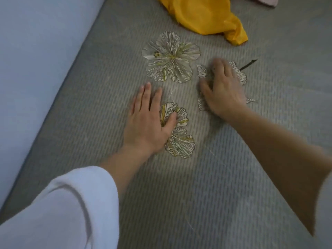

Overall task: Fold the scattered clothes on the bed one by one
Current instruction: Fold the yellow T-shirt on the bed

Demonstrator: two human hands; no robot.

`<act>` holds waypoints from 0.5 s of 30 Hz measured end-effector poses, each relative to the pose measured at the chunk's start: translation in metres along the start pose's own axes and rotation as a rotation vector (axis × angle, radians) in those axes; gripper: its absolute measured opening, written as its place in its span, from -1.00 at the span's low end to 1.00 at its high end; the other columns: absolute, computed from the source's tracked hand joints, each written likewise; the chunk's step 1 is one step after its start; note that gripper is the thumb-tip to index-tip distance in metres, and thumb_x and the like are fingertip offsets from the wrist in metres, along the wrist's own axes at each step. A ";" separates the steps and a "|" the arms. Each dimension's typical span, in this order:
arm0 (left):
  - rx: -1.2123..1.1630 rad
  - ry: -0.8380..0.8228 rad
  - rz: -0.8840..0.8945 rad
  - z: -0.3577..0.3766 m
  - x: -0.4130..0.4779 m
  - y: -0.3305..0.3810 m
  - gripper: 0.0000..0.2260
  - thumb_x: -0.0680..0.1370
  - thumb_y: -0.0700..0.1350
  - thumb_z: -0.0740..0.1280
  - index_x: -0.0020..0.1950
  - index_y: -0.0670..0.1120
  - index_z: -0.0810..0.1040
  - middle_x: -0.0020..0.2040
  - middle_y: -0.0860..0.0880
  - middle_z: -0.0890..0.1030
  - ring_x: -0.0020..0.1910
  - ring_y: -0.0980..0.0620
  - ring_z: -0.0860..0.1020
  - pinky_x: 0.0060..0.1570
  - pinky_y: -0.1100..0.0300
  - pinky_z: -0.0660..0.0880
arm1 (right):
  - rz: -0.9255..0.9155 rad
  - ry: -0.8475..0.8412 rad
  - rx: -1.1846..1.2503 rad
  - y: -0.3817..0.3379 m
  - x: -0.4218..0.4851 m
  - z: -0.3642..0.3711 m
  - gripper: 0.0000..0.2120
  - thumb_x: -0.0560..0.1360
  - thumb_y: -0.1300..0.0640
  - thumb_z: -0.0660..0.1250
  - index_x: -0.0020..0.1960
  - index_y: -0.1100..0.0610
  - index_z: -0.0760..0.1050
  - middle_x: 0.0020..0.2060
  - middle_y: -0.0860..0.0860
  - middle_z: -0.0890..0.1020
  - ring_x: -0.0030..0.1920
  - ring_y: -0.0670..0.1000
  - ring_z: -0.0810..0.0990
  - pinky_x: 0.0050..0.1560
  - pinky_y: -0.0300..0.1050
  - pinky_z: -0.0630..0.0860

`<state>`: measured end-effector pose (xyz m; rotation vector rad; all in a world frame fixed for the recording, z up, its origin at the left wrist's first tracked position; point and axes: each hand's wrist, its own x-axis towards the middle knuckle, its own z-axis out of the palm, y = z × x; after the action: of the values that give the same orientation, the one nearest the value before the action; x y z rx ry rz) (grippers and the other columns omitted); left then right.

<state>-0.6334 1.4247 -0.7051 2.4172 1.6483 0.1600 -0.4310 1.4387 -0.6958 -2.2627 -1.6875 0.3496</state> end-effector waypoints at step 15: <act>-0.119 0.055 0.016 -0.001 0.000 -0.002 -0.36 0.56 0.24 0.02 0.56 -0.02 0.06 0.58 -0.04 -0.05 0.54 0.07 -0.17 0.35 0.35 -0.42 | 0.297 0.258 -0.091 0.000 0.099 -0.018 -0.78 0.54 0.23 0.26 0.13 0.14 0.60 0.30 0.12 0.40 0.34 0.17 0.33 0.28 0.01 0.30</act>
<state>-0.6352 1.4255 -0.7043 2.3575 1.5940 0.3203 -0.3969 1.5320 -0.6812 -2.5037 -1.2678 0.0387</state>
